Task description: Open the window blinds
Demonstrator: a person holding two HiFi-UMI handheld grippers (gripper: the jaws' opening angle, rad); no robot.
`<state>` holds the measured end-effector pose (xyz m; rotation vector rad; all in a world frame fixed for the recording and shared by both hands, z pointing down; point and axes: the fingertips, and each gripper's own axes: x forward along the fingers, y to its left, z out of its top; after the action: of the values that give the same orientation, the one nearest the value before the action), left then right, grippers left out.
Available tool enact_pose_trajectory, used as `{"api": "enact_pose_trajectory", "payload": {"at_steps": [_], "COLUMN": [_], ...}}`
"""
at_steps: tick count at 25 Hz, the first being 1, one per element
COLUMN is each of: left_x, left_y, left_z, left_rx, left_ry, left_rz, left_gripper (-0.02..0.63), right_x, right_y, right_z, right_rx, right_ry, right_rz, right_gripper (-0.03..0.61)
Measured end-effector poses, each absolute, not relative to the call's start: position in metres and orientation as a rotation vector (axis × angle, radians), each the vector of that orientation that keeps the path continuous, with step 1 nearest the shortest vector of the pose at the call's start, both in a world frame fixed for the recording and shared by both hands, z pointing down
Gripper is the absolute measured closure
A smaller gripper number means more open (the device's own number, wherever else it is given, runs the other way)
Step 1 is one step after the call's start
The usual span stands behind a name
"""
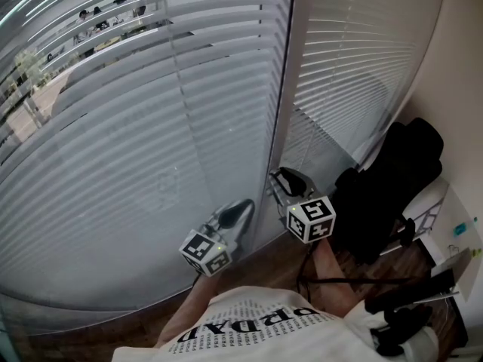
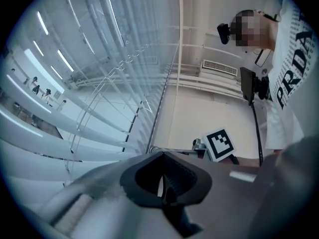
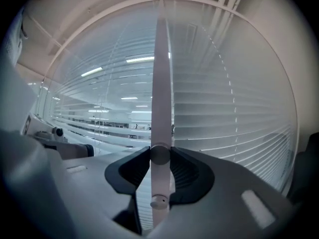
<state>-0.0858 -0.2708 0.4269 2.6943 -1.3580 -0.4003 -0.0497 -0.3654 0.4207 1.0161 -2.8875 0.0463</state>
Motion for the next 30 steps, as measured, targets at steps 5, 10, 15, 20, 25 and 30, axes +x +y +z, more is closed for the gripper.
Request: {"api": "enact_pose_trajectory", "payload": {"at_steps": [5, 10, 15, 20, 25, 30], "left_x": [-0.0894, -0.0902, -0.0910, -0.0909, -0.0892, -0.0896], "left_y": [-0.2693, -0.2699, -0.2701, -0.2727, -0.2748, -0.2777], "left_z": [0.4271, 0.4271, 0.4276, 0.4285, 0.4297, 0.4282], "left_rx": [2.689, 2.682, 2.677, 2.675, 2.683, 2.680], "left_ry": [-1.370, -1.371, -1.371, -1.371, -1.355, -1.354], "left_rz": [-0.394, -0.404, -0.405, -0.406, -0.406, -0.407], "left_gripper": [0.618, 0.618, 0.618, 0.618, 0.618, 0.618], "right_x": [-0.0500, -0.0564, -0.0559, -0.0539, -0.0528, -0.0516], "right_y": [-0.3578, -0.3595, -0.3582, -0.3592, -0.3602, -0.3642], "right_z": [0.4219, 0.4249, 0.4253, 0.4264, 0.4260, 0.4259], "right_rx": [0.958, 0.919, 0.922, 0.943, 0.960, 0.968], "right_ry": [-2.585, -2.385, -2.414, -2.564, -2.690, -2.803], "right_rz": [-0.561, -0.852, -0.839, -0.601, -0.378, -0.162], "right_gripper": [0.414, 0.429, 0.445, 0.446, 0.446, 0.446]}}
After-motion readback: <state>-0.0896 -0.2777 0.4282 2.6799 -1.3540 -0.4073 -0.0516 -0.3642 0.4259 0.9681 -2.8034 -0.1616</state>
